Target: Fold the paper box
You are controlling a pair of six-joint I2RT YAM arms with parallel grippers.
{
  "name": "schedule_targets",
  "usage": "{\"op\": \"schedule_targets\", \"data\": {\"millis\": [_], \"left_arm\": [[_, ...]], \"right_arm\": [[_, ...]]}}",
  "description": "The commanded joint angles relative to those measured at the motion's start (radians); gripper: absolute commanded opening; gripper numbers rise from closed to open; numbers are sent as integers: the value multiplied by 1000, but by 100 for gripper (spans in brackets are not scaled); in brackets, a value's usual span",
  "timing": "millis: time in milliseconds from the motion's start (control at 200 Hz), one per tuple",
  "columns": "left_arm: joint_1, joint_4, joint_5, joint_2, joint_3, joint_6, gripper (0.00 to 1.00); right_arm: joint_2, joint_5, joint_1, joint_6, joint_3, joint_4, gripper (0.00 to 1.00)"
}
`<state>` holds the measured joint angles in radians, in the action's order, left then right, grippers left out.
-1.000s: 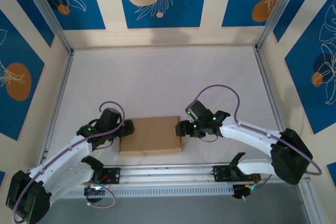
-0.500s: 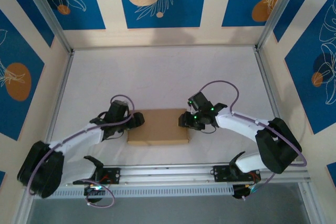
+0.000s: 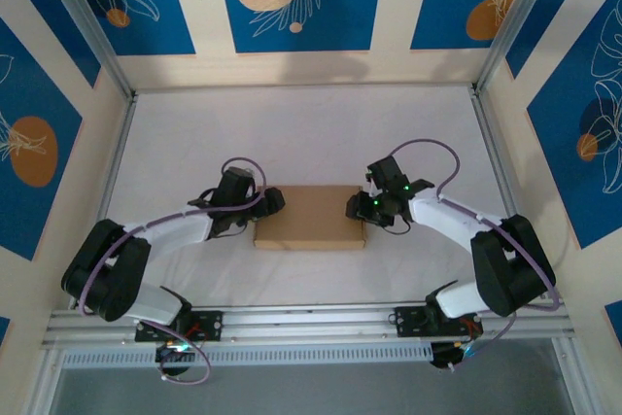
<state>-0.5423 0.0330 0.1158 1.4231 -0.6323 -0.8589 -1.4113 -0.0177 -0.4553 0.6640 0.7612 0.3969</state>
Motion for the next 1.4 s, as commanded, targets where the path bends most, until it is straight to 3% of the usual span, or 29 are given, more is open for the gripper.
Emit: {"op": "schedule_targets", "data": {"millis": [0, 140, 265, 345, 385, 405, 420, 610, 700, 805, 925, 980, 1111, 1176, 1231, 1326, 1396], "left_arm": [[-37, 25, 104, -31, 21, -40, 86], [-35, -38, 57, -55, 9, -8, 90], [-7, -153, -9, -94, -46, 53, 100], [15, -256, -92, -146, -108, 122, 100], [23, -305, -140, -175, -146, 157, 100], [26, -325, -162, -187, -164, 179, 100], [28, -338, -174, -197, -176, 197, 100], [33, -435, -405, -319, -304, 437, 100], [51, -340, -470, -401, -259, 578, 100], [62, -192, -531, -457, -164, 755, 100], [107, 2, -615, -454, -28, 883, 100], [162, 94, -544, -428, 37, 946, 100], [295, 253, -481, -351, 155, 923, 100], [350, 322, -440, -302, 217, 852, 100], [365, 443, -396, -255, 268, 865, 100], [375, 580, -458, -168, 295, 832, 100], [387, 727, -410, -95, 307, 866, 100]], "right_arm": [[-31, 19, 12, -30, 13, 13, 52], [-20, 15, 17, -33, 18, 22, 54], [45, -27, 16, -29, 26, 65, 66], [119, -84, 16, -33, 51, 117, 73], [161, -121, 19, -38, 68, 145, 82], [181, -139, 19, -42, 78, 158, 96], [195, -150, 20, -45, 87, 170, 100], [372, -235, 27, -134, 183, 218, 99], [467, -243, 28, -202, 207, 177, 99], [537, -347, 32, -258, 195, 92, 99], [592, -228, 54, -573, 47, -193, 99], [603, -227, 59, -643, -27, -304, 99], [586, -175, 76, -768, -192, -552, 99], [548, -244, 92, -774, -257, -641, 99], [509, -289, 140, -730, -309, -704, 99], [455, -301, 241, -693, -396, -787, 99], [409, -274, 338, -637, -481, -917, 99]]}}
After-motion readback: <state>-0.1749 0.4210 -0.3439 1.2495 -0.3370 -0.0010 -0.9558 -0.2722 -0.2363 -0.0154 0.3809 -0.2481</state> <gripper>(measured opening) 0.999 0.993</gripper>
